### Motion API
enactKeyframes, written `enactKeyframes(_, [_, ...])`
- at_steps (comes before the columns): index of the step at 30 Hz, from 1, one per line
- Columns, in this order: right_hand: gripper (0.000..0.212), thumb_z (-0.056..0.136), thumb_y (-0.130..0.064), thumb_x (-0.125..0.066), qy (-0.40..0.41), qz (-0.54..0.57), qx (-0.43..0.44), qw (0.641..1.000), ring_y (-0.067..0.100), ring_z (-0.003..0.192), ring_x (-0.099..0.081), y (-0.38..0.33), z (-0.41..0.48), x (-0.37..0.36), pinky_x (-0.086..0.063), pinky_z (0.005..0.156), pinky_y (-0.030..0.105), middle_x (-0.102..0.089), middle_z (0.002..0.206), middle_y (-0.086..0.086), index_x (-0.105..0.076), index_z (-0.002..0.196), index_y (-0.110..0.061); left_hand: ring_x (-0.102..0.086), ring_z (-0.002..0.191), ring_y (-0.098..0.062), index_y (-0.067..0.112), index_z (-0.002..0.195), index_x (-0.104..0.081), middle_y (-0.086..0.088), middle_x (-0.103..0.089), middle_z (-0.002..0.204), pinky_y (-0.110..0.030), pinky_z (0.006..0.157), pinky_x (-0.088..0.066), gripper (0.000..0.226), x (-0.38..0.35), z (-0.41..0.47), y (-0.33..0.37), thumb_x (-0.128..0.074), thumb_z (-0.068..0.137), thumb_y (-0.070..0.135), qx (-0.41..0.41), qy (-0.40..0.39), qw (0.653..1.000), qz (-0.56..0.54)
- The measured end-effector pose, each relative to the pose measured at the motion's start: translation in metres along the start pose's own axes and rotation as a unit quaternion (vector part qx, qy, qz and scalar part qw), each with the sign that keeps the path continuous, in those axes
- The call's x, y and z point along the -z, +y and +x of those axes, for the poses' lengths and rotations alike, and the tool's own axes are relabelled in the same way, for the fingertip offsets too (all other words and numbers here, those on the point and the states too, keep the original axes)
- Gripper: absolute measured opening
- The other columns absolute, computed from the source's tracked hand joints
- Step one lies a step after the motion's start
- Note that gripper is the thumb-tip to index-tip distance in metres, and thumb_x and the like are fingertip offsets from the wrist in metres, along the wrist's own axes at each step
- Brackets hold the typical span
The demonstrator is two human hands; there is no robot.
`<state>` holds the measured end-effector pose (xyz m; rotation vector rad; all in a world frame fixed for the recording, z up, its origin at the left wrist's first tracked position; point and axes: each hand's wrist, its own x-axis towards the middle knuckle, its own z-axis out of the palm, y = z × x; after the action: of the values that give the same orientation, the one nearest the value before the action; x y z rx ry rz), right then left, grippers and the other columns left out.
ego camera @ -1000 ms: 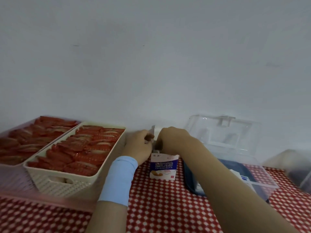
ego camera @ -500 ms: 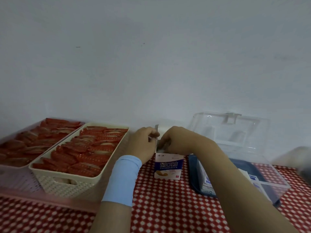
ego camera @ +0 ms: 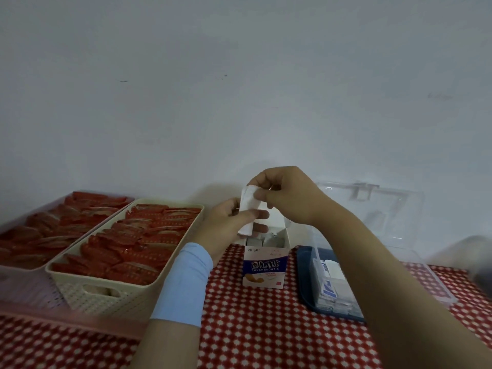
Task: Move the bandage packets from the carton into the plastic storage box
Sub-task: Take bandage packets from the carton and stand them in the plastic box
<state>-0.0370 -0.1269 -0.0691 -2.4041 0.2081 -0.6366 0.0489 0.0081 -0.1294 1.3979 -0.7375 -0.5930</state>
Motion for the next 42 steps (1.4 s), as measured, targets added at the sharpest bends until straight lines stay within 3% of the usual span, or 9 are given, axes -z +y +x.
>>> enactKeyframes(3, [0.012, 0.091, -0.026, -0.065, 0.024, -0.166, -0.054, 0.984, 0.003, 0.077, -0.063, 0.006, -0.004, -0.002, -0.053, 0.074, 0.024, -0.071, 0.089, -0.014, -0.075, 0.096, -0.029, -0.074, 0.077, -0.02, 0.011, 0.113, -0.061, 0.0, -0.077, 0.088, -0.032, 0.07, -0.057, 0.018, 0.005, 0.003, -0.003, -0.056, 0.096, 0.013, -0.01, 0.07, 0.997, 0.016])
enactKeyframes(7, [0.008, 0.084, -0.031, -0.072, -0.082, -0.438, -0.111, 0.888, 0.013, 0.075, -0.066, 0.017, -0.009, -0.023, -0.057, 0.068, 0.029, -0.07, 0.085, -0.007, -0.076, 0.089, -0.027, -0.06, 0.059, -0.014, 0.005, 0.101, -0.059, -0.002, -0.065, 0.07, -0.032, 0.066, -0.057, 0.015, 0.003, 0.003, -0.003, -0.047, 0.095, 0.012, -0.011, 0.085, 0.991, 0.106])
enactKeyframes(9, [0.01, 0.087, -0.024, -0.066, -0.114, -0.473, -0.118, 0.865, 0.016, 0.072, -0.064, 0.022, -0.008, -0.035, -0.055, 0.064, 0.029, -0.067, 0.084, -0.002, -0.074, 0.093, -0.022, -0.054, 0.056, -0.011, 0.01, 0.102, -0.061, -0.002, -0.06, 0.073, -0.017, 0.052, -0.05, 0.019, -0.002, -0.001, -0.001, -0.043, 0.1, 0.015, 0.002, 0.07, 0.987, 0.142])
enactKeyframes(16, [0.014, 0.091, -0.03, -0.063, -0.168, -0.494, -0.128, 0.844, 0.015, 0.061, -0.053, 0.021, 0.001, -0.042, -0.045, 0.056, 0.027, -0.058, 0.073, -0.002, -0.067, 0.089, -0.017, -0.056, 0.065, -0.018, 0.012, 0.119, -0.051, -0.007, -0.065, 0.082, -0.028, 0.059, -0.049, 0.023, 0.001, 0.002, -0.001, -0.039, 0.1, 0.015, 0.025, 0.089, 0.995, 0.041])
enactKeyframes(22, [0.012, 0.088, -0.038, -0.069, -0.127, -0.424, -0.111, 0.89, 0.011, 0.082, -0.065, 0.01, -0.006, -0.023, -0.054, 0.072, 0.028, -0.07, 0.089, -0.011, -0.074, 0.094, -0.029, -0.066, 0.063, 0.0, 0.015, 0.116, -0.045, 0.0, -0.073, 0.092, -0.008, 0.052, -0.043, 0.016, 0.007, 0.0, -0.003, -0.037, 0.102, 0.017, -0.031, 0.128, 0.983, 0.125])
enactKeyframes(31, [0.015, 0.093, -0.029, -0.065, -0.064, -0.299, -0.092, 0.948, 0.007, 0.084, -0.057, 0.01, -0.015, 0.001, -0.046, 0.074, 0.025, -0.072, 0.102, -0.015, -0.076, 0.103, -0.033, -0.07, 0.084, -0.006, 0.017, 0.113, -0.048, 0.004, -0.073, 0.097, -0.012, 0.068, -0.052, 0.013, 0.0, 0.006, -0.005, -0.041, 0.103, 0.019, -0.062, 0.128, 0.979, 0.149])
enactKeyframes(35, [0.016, 0.094, -0.021, -0.064, -0.014, -0.208, -0.078, 0.975, 0.01, 0.085, -0.061, 0.01, -0.016, 0.016, -0.048, 0.075, 0.021, -0.071, 0.096, -0.009, -0.076, 0.103, -0.026, -0.07, 0.09, -0.003, 0.024, 0.109, -0.047, 0.01, -0.074, 0.098, -0.03, 0.085, -0.055, 0.009, 0.003, 0.007, -0.004, -0.043, 0.102, 0.023, -0.07, 0.123, 0.978, 0.155])
enactKeyframes(38, [0.018, 0.095, -0.014, -0.062, -0.001, -0.14, -0.062, 0.988, 0.007, 0.081, -0.061, 0.006, -0.019, 0.029, -0.044, 0.067, 0.013, -0.067, 0.091, -0.009, -0.076, 0.103, -0.022, -0.067, 0.091, 0.001, 0.03, 0.109, -0.05, 0.02, -0.072, 0.092, -0.022, 0.074, -0.048, 0.01, 0.0, 0.002, 0.003, -0.046, 0.1, 0.029, -0.051, 0.106, 0.978, 0.174])
enactKeyframes(42, [0.019, 0.095, -0.013, -0.061, -0.025, -0.134, -0.043, 0.99, 0.003, 0.081, -0.058, -0.001, -0.027, 0.039, -0.045, 0.068, 0.012, -0.067, 0.093, -0.008, -0.076, 0.105, -0.019, -0.057, 0.082, -0.004, 0.02, 0.121, -0.051, 0.004, -0.063, 0.102, -0.009, 0.05, -0.041, 0.022, -0.017, -0.009, 0.019, -0.045, 0.103, 0.029, -0.011, 0.032, 0.983, 0.183])
